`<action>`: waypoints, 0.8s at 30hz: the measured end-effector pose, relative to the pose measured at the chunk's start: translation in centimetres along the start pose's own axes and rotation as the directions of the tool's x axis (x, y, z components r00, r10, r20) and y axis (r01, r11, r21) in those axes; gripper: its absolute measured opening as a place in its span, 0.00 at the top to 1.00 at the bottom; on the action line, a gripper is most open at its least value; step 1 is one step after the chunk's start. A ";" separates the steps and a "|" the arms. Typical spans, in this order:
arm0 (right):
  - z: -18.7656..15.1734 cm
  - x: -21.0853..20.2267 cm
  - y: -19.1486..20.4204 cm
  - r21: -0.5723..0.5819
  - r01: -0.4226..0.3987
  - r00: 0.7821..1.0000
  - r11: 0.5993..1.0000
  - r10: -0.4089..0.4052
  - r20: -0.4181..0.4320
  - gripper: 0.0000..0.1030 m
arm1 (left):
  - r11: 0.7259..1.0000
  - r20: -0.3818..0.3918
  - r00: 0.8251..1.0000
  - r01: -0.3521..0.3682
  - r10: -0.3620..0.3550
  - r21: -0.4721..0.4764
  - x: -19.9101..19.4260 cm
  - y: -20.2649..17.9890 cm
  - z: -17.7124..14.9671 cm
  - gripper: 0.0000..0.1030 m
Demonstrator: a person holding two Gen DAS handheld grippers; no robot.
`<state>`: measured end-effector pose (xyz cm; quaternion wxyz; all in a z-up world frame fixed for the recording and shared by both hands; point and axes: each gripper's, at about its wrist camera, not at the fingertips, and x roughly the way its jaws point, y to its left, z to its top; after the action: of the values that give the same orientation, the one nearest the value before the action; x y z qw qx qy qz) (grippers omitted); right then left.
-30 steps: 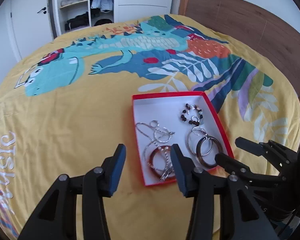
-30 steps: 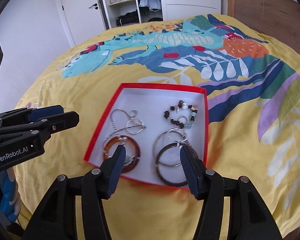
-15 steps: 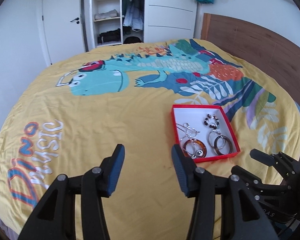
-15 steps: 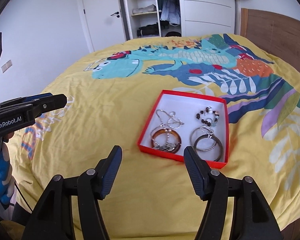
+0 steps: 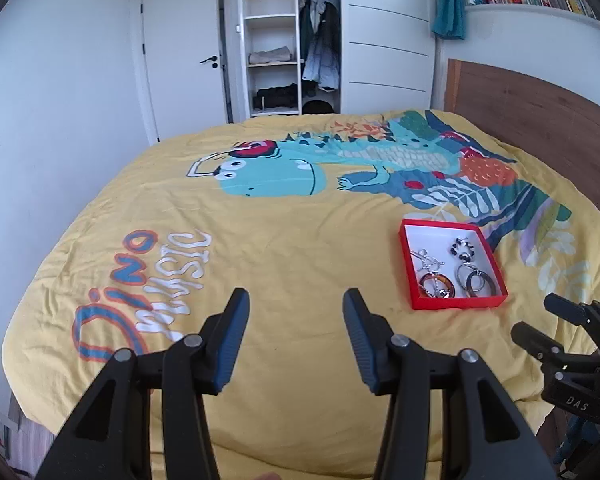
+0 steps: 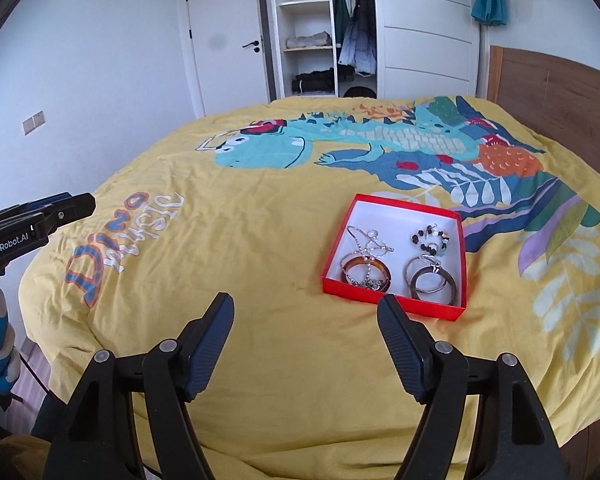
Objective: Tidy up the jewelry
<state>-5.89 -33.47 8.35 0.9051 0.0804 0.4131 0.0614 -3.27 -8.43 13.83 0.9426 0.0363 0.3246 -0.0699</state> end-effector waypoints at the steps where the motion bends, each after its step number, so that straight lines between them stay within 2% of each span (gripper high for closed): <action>1: -0.1 -0.5 0.4 -0.005 0.000 1.000 1.000 0.000 0.008 0.28 | 1.000 0.005 1.000 -0.001 0.001 -0.009 -0.6 0.5 -0.3 0.55; 4: -0.5 -2.0 1.6 -0.025 0.001 1.000 1.000 0.000 0.030 0.25 | 1.000 0.018 1.000 0.001 0.000 -0.030 -2.2 1.7 -1.3 0.54; 7: -0.9 -3.2 2.6 -0.038 0.000 0.999 0.999 0.001 0.050 0.20 | 0.999 0.033 0.999 -0.002 0.003 -0.044 -3.7 2.5 -2.1 0.46; 17: -2.4 -5.1 4.1 -0.038 0.001 0.997 0.999 0.002 0.071 0.15 | 0.999 0.056 0.998 -0.004 0.007 -0.041 -6.5 3.3 -4.0 0.39; 22: -3.0 -5.2 4.0 -0.029 0.020 0.997 0.999 -0.018 0.076 0.00 | 0.999 0.045 0.999 -0.006 0.008 -0.042 -6.4 3.3 -4.5 0.38; 24: -3.1 -5.1 3.9 -0.026 0.027 0.997 0.999 -0.025 0.077 0.00 | 0.999 0.039 0.999 -0.009 0.011 -0.042 -6.2 3.4 -4.6 0.38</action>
<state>-11.77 -30.26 10.89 0.9220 0.0650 0.3780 0.0520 -10.34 -3.91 14.09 0.9497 0.0166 0.3072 -0.0589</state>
